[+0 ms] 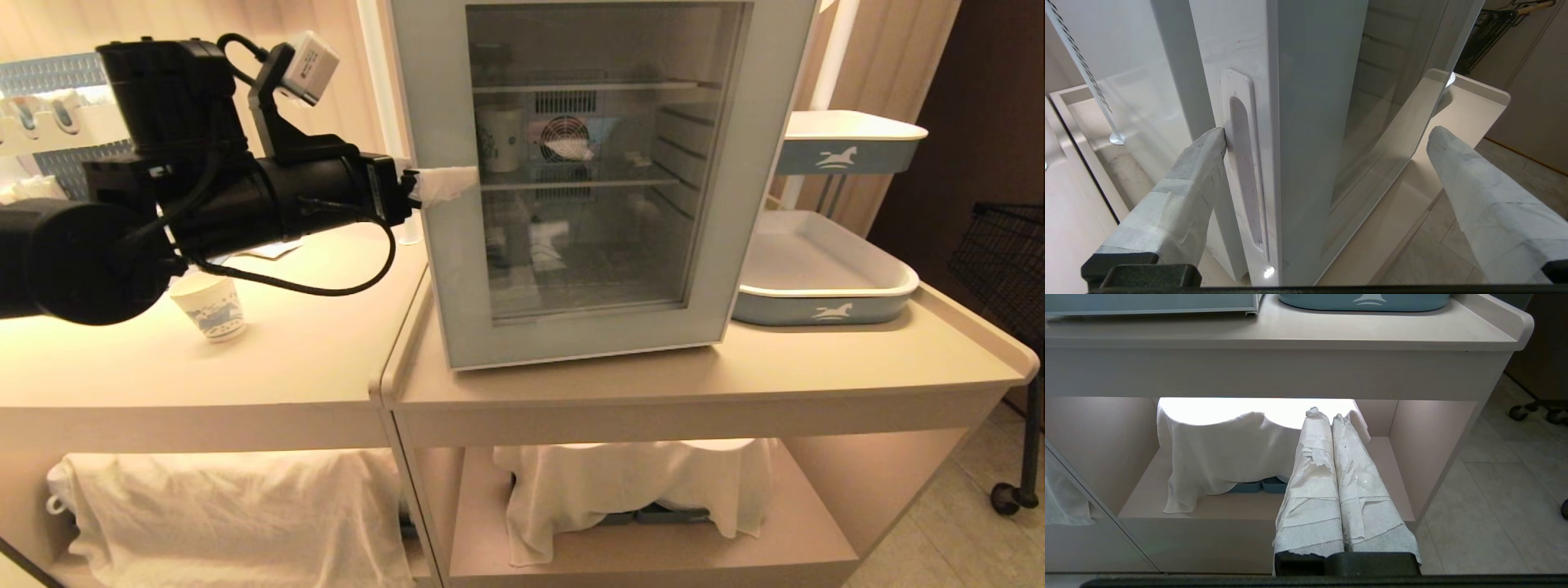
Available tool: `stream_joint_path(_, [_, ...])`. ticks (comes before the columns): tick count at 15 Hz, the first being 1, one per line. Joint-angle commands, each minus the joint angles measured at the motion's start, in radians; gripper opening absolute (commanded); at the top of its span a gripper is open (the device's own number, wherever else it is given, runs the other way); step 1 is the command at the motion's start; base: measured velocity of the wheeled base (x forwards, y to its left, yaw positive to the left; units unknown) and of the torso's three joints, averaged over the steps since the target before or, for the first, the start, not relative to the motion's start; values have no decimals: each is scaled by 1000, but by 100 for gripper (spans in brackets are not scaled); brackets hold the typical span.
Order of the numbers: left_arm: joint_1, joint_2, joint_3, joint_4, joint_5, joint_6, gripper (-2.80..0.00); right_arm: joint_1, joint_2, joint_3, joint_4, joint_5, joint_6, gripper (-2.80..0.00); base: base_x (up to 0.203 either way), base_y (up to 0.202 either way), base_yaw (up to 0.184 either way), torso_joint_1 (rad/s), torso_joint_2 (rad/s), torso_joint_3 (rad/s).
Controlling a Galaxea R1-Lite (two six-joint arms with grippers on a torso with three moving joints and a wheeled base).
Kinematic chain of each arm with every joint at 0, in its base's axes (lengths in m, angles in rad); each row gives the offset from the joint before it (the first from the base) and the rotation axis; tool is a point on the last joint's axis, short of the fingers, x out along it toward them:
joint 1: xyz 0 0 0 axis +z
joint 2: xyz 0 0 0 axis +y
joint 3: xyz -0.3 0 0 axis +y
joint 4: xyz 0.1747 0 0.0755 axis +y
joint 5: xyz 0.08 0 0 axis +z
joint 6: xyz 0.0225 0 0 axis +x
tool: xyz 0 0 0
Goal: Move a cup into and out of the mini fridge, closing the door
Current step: Open the freezer door
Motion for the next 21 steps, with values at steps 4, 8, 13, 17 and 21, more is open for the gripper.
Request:
stream_joint_path(4, [-23,-44,47,1,1,-6,0,0,0,0,0,1,-2,-280,0,0,0,0,0,0])
stream_joint_path(8, [-43,-80,72,10,0,-14,0,0,3,0,0,1,0,-280,0,0,0,0,0,0])
stream_joint_path(13, [-71,-149,135,11,-1,-18,0,0,1,0,0,1,-1,-280,0,0,0,0,0,0])
stream_joint_path(17, [-68,-216,182,22,6,-16,0,0,0,0,0,1,-2,-280,0,0,0,0,0,0])
stream_joint_path(21, [-15,-295,212,102,56,-33,0,0,0,0,0,1,0,-280,0,0,0,0,0,0])
